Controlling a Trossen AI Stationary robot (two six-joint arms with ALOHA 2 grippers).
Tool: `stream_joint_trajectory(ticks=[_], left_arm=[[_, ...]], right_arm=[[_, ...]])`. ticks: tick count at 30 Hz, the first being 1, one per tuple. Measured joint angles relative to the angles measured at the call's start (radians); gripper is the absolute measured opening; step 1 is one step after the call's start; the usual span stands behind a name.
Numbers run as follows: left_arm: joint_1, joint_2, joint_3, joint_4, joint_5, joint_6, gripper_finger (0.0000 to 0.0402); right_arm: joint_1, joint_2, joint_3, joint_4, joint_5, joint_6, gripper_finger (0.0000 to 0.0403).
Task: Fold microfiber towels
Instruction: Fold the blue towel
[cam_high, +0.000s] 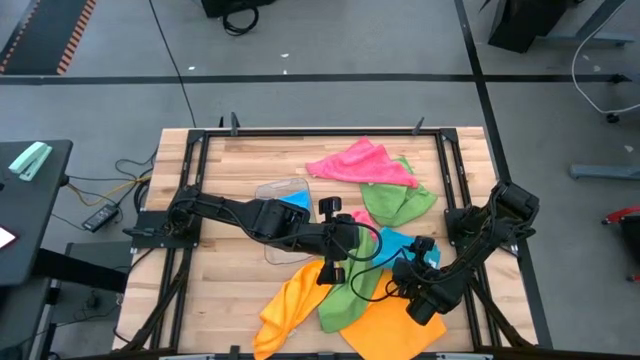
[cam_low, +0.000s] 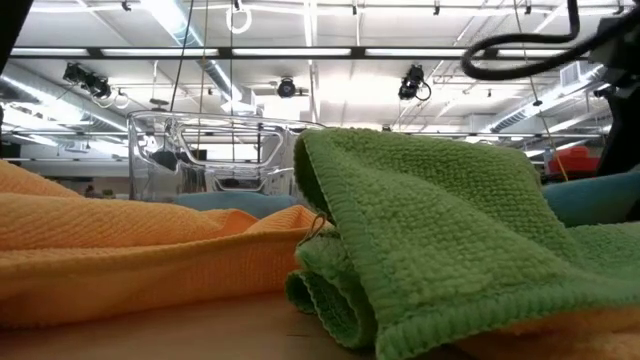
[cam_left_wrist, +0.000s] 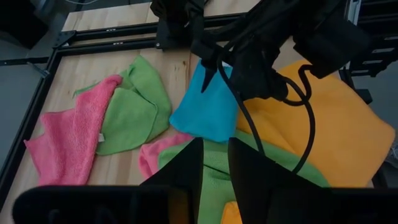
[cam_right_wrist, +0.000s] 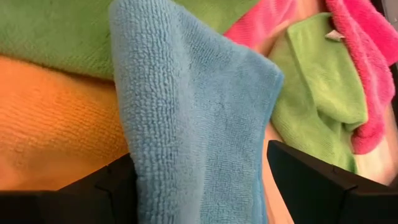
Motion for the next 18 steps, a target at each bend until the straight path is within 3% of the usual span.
stream_joint_trajectory(ticks=[11,18], left_arm=[[0.001,0.0,0.0,0.002,0.0,-0.001,0.0077],[0.003,0.0,0.0,0.004,0.0,-0.001,0.0073]], right_arm=[[0.0,0.0,-0.068,0.052,-0.021,-0.032,0.0304],[0.0,0.0,-0.068,0.121,-0.059,-0.072,0.0242]])
